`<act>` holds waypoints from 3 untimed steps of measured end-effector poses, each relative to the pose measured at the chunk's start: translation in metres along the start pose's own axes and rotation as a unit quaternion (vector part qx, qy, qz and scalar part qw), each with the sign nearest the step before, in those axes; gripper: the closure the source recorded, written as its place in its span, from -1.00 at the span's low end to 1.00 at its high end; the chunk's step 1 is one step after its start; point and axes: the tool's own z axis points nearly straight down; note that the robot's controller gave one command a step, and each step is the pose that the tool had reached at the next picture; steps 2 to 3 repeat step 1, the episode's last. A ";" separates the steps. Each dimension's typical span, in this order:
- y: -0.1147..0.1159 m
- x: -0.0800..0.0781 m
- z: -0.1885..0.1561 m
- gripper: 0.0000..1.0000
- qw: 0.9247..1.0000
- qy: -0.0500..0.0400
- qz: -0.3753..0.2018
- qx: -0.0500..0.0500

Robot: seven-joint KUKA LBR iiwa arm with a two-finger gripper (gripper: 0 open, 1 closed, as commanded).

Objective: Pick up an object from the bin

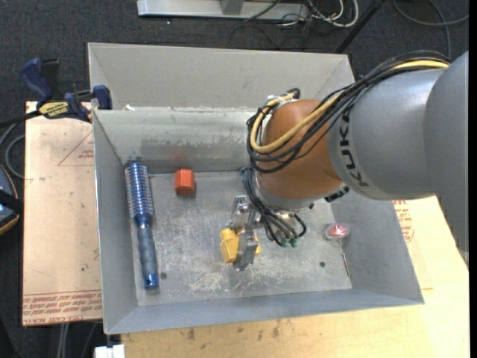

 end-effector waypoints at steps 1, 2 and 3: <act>0.000 -0.002 -0.037 1.00 1.000 0.001 0.000 0.000; 0.000 -0.002 -0.037 1.00 1.000 0.001 0.000 0.000; 0.000 -0.002 -0.037 1.00 1.000 0.001 0.000 0.000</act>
Offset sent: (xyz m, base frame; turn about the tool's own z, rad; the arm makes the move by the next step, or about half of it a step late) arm 0.0001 0.0002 0.0349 0.0000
